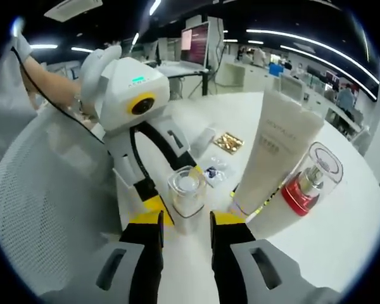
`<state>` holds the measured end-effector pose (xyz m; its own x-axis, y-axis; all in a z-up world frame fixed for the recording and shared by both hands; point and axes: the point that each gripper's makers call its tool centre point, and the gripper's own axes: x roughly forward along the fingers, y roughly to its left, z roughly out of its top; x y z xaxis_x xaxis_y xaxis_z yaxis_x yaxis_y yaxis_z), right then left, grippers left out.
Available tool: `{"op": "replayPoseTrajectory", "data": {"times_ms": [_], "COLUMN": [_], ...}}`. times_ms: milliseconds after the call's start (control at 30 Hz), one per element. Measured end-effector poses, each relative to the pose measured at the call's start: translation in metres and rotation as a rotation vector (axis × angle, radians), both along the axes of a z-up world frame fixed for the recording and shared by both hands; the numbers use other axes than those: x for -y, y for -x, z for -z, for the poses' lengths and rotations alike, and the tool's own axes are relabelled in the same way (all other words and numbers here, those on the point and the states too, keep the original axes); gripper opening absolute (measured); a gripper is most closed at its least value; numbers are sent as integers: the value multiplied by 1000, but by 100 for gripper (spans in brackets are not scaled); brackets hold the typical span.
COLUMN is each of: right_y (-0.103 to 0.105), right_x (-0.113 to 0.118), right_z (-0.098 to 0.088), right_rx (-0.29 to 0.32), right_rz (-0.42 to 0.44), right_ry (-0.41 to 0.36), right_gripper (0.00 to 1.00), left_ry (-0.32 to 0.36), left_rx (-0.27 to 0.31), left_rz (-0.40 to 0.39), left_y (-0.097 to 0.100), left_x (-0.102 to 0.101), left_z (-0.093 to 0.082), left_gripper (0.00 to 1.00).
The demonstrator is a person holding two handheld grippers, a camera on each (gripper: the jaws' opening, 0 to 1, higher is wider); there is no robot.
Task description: Arrange the skincare products in the storage area until every visible bottle or jar stands upright without overlapping.
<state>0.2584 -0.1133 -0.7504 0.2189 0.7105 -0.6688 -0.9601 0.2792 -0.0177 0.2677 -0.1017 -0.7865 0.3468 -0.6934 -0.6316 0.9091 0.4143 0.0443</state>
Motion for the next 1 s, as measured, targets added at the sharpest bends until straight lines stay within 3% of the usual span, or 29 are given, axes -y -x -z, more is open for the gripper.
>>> {"op": "replayPoseTrajectory", "data": {"times_ms": [133, 500, 1000], "right_y": [-1, 2, -8], "right_x": [2, 3, 6], "right_z": [6, 30, 33], "right_rx": [0, -19, -9], "right_rz": [-6, -31, -7], "right_ry": [16, 56, 45], "right_gripper": [25, 21, 15], "left_ry": [-10, -34, -41], "left_rx": [-4, -60, -72], "left_rz": [-13, -14, 7], "left_y": [-1, 6, 3], "left_x": [-4, -6, 5], "left_z": [1, 7, 8], "left_gripper": [26, 14, 7]}}
